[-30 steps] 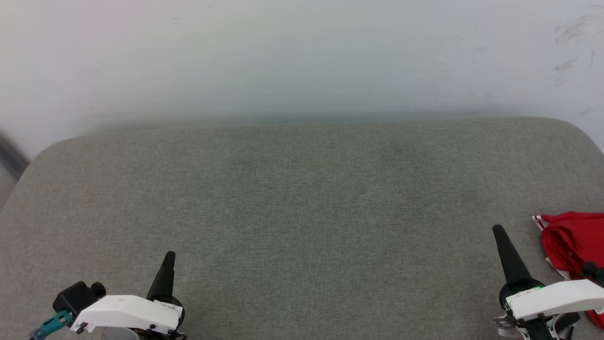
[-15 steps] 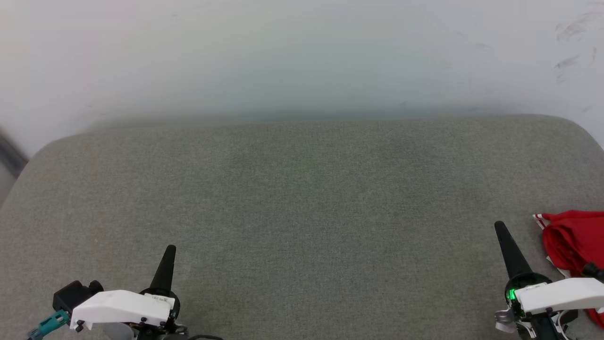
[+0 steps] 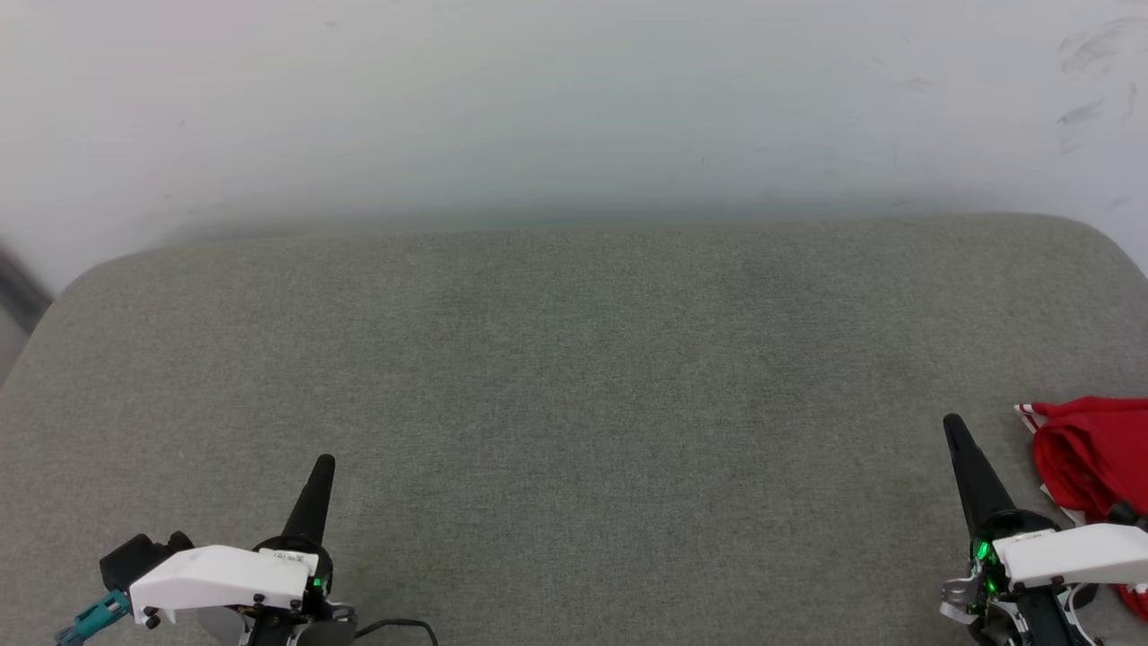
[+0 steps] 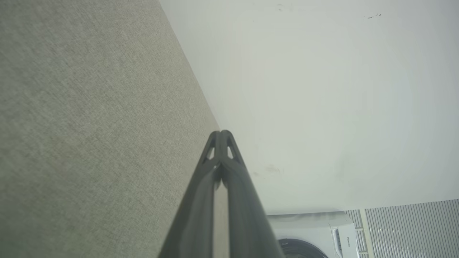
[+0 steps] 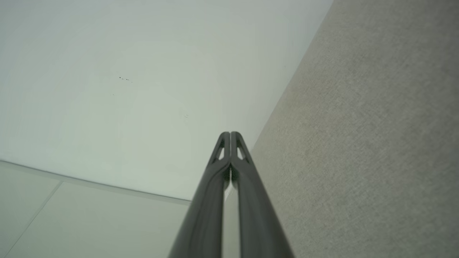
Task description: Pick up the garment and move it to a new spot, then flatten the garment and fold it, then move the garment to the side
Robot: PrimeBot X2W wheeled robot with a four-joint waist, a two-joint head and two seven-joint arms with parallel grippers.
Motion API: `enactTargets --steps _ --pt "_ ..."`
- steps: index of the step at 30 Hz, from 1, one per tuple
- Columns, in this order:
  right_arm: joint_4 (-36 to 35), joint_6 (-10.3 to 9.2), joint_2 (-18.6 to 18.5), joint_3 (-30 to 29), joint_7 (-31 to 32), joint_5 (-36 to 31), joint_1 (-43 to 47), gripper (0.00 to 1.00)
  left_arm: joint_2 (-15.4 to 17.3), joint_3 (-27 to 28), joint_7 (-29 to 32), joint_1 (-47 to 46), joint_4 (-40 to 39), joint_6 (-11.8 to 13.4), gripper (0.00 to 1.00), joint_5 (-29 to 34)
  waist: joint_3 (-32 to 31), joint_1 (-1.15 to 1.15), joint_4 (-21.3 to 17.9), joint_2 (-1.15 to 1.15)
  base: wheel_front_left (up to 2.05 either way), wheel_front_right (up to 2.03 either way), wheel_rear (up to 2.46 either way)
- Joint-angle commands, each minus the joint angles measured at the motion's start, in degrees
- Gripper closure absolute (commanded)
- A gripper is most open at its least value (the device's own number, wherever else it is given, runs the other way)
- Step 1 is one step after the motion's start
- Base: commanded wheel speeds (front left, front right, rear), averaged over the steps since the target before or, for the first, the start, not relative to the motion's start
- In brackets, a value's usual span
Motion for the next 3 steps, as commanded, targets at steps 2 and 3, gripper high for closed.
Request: enactTargets --steps 2,3 --pt "0.09 0.01 0.09 -0.15 0.21 1.77 -1.40 1.00 -0.22 0.71 0.42 -1.38 0.02 -0.60 1.00 -1.29 0.07 0.00 0.00 0.00 0.00 0.00 0.00" --pt "0.20 0.01 0.10 -0.18 0.25 2.26 -1.42 1.00 -0.32 0.87 0.59 -1.46 0.13 -0.74 1.00 -1.71 0.10 0.00 0.00 0.00 0.00 0.00 0.00"
